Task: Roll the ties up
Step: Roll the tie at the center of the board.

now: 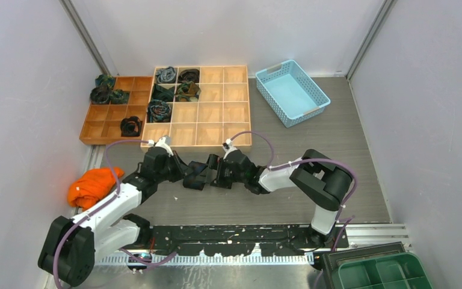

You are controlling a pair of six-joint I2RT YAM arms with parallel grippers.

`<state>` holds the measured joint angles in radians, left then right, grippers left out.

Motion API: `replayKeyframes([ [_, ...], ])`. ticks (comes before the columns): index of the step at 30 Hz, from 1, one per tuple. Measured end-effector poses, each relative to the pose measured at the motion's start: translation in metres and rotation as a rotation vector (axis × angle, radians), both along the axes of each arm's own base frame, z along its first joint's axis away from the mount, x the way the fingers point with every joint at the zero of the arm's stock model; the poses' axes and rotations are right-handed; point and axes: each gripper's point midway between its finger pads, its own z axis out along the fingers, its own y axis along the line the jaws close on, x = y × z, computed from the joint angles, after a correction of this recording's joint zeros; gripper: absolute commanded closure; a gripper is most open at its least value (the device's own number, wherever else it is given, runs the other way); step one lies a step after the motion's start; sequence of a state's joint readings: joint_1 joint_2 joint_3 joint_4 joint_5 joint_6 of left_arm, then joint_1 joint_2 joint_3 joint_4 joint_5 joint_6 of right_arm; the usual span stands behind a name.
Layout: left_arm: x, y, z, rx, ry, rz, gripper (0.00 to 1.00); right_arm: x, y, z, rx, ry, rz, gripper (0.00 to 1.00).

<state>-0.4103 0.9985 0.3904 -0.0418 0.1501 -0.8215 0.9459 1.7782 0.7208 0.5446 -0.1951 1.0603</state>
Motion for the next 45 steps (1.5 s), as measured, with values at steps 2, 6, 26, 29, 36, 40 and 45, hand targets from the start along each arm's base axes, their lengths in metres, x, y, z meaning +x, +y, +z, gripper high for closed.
replayKeyframes([
  [2, 0.0, 0.004, -0.001, 0.022, -0.008, 0.007, 1.0, -0.005, 0.0, 0.0, 0.002, 0.008, 0.006, 0.01],
  [6, 0.001, 0.01, -0.001, 0.055, -0.022, 0.015, 1.0, -0.017, 0.005, 0.0, 0.012, 0.015, 0.026, 0.01],
  [26, -0.007, 0.022, -0.02, 0.114, -0.007, 0.029, 1.0, -0.027, 0.046, -0.001, 0.084, 0.051, 0.051, 0.03],
  [29, -0.007, 0.022, -0.019, 0.116, -0.008, 0.027, 1.0, -0.024, 0.045, -0.001, 0.084, 0.058, 0.032, 0.04],
  [36, -0.014, 0.043, 0.003, 0.178, -0.005, 0.101, 1.0, -0.024, 0.031, -0.002, 0.067, 0.06, -0.002, 0.03],
  [40, -0.008, 0.056, 0.029, 0.182, -0.059, 0.194, 1.0, -0.025, 0.013, -0.003, 0.018, 0.06, -0.035, 0.03],
  [45, -0.013, 0.063, 0.01, 0.206, 0.013, 0.239, 1.0, -0.021, 0.016, -0.005, 0.003, 0.069, -0.048, 0.03],
])
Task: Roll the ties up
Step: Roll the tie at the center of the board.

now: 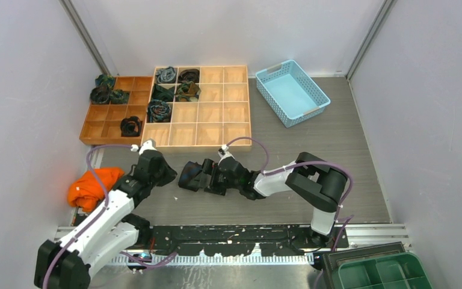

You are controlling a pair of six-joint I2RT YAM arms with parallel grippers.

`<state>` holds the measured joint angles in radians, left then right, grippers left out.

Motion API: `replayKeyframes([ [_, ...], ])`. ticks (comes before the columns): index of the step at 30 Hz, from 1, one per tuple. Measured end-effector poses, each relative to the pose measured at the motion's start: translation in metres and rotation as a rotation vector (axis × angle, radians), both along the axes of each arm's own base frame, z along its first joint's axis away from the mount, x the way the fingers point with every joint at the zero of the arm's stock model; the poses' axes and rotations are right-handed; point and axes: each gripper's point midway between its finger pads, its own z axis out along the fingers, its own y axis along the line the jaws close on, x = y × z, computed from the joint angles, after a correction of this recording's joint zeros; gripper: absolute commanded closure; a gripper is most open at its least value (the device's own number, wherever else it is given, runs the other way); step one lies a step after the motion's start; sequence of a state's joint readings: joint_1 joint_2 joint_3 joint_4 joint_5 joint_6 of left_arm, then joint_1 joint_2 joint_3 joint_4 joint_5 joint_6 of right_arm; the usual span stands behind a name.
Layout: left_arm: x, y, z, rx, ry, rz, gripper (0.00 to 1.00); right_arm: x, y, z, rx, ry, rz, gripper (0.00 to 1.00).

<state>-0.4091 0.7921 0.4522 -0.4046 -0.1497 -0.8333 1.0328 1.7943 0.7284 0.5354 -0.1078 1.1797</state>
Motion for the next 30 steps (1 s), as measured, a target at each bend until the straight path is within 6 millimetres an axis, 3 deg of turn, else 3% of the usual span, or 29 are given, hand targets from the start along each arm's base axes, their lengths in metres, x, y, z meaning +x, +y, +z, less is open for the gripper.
replayKeyframes([
  [6, -0.011, 0.002, -0.038, 0.029, 0.131, 0.01, 1.0, 0.012, 0.011, 0.0, 0.021, -0.004, -0.038, 0.03],
  [13, -0.018, -0.001, -0.064, 0.024, 0.184, -0.004, 1.0, 0.026, 0.02, -0.001, 0.016, -0.005, -0.091, 0.05],
  [23, 0.005, -0.021, -0.065, -0.057, 0.133, -0.026, 1.0, 0.039, 0.029, -0.004, -0.018, -0.01, -0.125, 0.15],
  [30, 0.01, -0.023, -0.064, -0.068, 0.112, -0.027, 1.0, 0.047, 0.03, -0.007, -0.051, -0.025, -0.143, 0.19],
])
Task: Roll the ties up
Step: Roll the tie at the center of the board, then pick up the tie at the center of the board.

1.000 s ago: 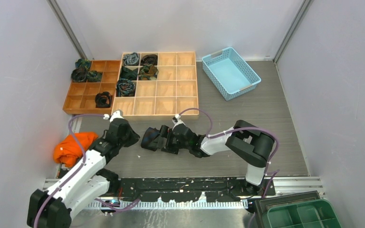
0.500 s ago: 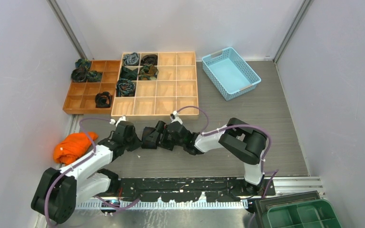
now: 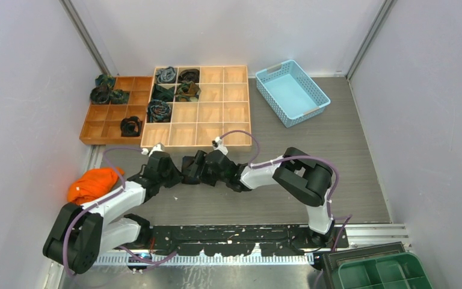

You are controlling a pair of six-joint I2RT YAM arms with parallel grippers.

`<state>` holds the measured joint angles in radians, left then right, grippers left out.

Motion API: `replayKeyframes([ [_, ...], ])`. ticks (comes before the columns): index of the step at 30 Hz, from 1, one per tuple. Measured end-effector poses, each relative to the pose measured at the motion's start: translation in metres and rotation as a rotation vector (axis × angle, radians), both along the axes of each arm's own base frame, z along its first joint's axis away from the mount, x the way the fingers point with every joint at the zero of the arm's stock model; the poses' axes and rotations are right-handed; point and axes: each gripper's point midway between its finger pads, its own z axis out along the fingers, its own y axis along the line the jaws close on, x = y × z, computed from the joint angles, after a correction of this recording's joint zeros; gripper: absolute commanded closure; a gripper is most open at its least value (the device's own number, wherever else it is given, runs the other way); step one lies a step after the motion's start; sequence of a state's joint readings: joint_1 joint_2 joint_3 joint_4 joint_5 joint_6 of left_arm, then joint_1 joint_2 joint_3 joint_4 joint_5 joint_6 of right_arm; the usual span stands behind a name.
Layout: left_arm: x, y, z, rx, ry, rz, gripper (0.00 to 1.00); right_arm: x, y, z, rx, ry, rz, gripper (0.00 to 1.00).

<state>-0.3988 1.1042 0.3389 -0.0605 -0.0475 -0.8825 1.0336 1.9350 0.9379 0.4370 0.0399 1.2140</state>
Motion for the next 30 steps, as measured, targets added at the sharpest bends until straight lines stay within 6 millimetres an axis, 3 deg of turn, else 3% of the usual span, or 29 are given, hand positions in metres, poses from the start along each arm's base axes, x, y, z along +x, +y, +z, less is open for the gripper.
replayKeyframes([
  [5, 0.0, 0.003, 0.0, 0.023, 0.004, 0.001, 1.0, 0.006, 0.002, 0.002, -0.055, -0.027, 0.01, 0.01],
  [8, -0.004, 0.011, 0.001, 0.07, 0.026, 0.007, 1.0, 0.009, -0.001, 0.006, -0.09, -0.066, 0.026, 0.0],
  [11, -0.011, 0.018, 0.009, 0.097, 0.044, 0.017, 1.0, 0.007, -0.019, 0.006, -0.14, -0.1, 0.023, 0.0],
  [16, -0.008, 0.022, 0.054, 0.076, -0.057, 0.04, 1.0, 0.004, -0.049, 0.003, -0.217, -0.124, 0.0, 0.05],
  [19, -0.001, 0.021, 0.088, 0.044, -0.142, 0.047, 1.0, 0.005, -0.051, 0.001, -0.232, -0.128, -0.002, 0.07],
  [21, 0.003, 0.019, 0.099, 0.03, -0.177, 0.045, 1.0, 0.006, -0.051, 0.0, -0.241, -0.127, -0.001, 0.08],
  [25, 0.009, 0.013, 0.098, 0.016, -0.185, 0.024, 1.0, 0.006, -0.051, 0.0, -0.244, -0.127, 0.001, 0.08],
  [30, 0.015, 0.0, 0.068, -0.004, -0.14, -0.016, 1.0, 0.004, -0.052, 0.0, -0.216, -0.123, -0.001, 0.08],
])
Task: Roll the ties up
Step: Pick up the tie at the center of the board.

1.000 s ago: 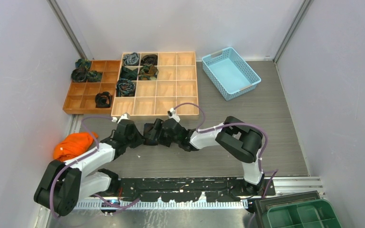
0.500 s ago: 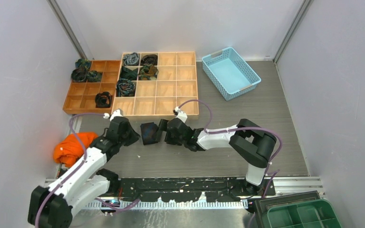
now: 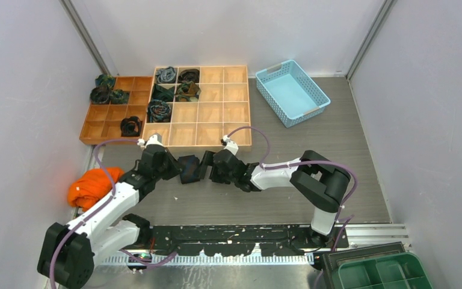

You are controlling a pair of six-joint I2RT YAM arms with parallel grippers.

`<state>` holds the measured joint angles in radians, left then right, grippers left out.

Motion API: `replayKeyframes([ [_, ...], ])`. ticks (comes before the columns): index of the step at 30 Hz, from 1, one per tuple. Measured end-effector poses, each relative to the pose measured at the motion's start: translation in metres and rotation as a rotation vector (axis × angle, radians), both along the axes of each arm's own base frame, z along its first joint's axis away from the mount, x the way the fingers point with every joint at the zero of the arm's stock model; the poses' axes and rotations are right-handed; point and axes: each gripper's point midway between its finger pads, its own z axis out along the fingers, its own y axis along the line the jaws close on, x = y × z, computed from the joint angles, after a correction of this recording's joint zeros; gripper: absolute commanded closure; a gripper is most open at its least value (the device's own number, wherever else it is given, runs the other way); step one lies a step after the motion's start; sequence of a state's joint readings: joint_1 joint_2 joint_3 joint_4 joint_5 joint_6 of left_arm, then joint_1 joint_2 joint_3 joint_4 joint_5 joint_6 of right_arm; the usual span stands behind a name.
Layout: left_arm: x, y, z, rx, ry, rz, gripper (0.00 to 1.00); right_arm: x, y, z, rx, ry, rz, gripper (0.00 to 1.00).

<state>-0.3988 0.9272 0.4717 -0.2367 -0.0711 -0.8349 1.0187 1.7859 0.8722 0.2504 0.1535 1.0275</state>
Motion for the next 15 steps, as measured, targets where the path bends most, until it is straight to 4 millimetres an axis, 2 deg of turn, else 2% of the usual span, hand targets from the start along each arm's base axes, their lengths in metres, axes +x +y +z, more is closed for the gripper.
replayKeyframes([
  [4, 0.001, -0.008, -0.016, -0.019, 0.017, -0.03, 1.0, -0.003, 0.001, 0.001, 0.032, 0.007, 0.005, 0.08],
  [11, 0.009, -0.011, -0.008, -0.032, -0.027, -0.034, 1.0, -0.006, 0.004, 0.003, 0.063, 0.015, 0.013, 0.09],
  [15, 0.009, -0.006, -0.012, -0.012, -0.027, -0.016, 1.0, -0.019, 0.012, 0.004, 0.098, 0.049, 0.045, 0.11],
])
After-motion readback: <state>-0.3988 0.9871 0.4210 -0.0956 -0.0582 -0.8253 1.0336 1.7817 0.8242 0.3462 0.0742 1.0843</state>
